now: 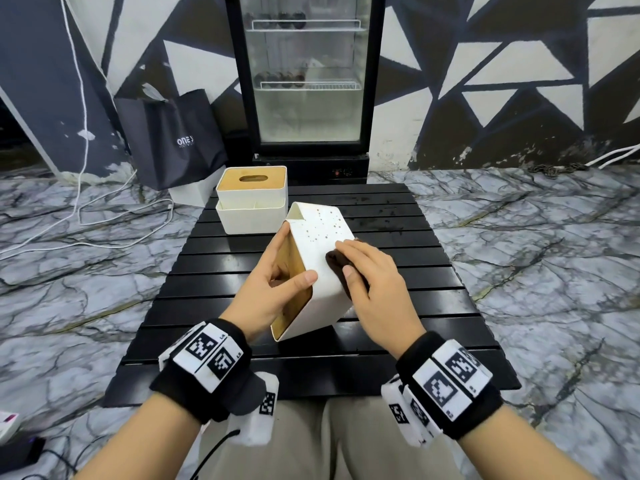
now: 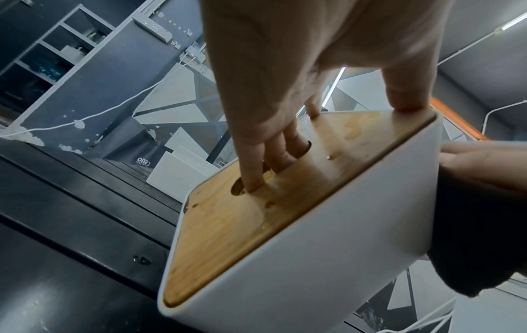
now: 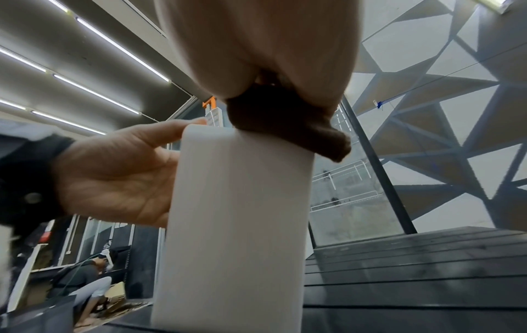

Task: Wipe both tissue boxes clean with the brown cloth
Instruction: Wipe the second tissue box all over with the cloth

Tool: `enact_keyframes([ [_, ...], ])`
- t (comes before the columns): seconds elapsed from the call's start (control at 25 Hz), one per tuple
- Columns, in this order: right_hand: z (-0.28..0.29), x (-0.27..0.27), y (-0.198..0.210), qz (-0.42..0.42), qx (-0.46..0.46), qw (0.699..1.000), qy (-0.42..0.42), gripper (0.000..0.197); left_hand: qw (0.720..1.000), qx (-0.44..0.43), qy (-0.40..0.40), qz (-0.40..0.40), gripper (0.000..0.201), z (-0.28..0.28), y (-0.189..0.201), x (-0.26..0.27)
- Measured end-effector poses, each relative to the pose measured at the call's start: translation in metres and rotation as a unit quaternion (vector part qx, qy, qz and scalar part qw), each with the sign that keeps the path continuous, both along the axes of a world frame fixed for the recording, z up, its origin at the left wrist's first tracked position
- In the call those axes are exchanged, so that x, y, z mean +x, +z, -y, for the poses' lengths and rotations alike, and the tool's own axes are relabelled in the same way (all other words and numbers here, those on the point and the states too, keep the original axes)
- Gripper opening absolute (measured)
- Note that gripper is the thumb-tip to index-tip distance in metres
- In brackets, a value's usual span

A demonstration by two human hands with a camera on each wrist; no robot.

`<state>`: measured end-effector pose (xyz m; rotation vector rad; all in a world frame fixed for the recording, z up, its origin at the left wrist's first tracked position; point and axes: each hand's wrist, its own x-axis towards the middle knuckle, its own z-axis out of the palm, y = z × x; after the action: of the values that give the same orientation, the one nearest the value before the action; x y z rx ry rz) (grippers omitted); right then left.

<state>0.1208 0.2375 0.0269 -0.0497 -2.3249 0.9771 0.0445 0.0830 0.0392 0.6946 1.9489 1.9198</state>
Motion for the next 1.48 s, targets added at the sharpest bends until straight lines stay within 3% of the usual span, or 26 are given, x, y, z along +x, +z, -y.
enact_keyframes([
  [0.12, 0.002, -0.012, 0.007, 0.022, 0.002, 1.0, -0.016, 0.038, 1.0, 0.005, 0.003, 0.0, 0.072, -0.002, 0.001, 0.0],
  [0.4, 0.017, 0.004, 0.004, 0.001, -0.005, 0.999, 0.032, 0.038, 1.0, -0.018, -0.005, -0.009, 0.079, 0.001, 0.002, -0.002],
  [0.64, 0.009, -0.007, 0.012, 0.034, -0.011, 0.999, -0.009, 0.034, 1.0, -0.018, 0.003, -0.012, 0.075, -0.003, 0.004, 0.0],
  [0.8, 0.024, 0.008, 0.006, 0.01, -0.003, 0.999, 0.03, 0.039, 1.0, -0.021, 0.004, -0.007, 0.083, 0.002, 0.007, 0.003],
  [1.12, 0.0, -0.008, 0.013, 0.03, -0.018, 0.999, -0.014, 0.034, 0.998, -0.059, -0.013, -0.037, 0.081, -0.004, 0.009, 0.006],
  [1.48, -0.012, 0.011, 0.0, 0.0, -0.021, 0.999, 0.03, 0.037, 0.998, -0.044, -0.017, -0.038, 0.087, -0.009, 0.007, 0.009],
])
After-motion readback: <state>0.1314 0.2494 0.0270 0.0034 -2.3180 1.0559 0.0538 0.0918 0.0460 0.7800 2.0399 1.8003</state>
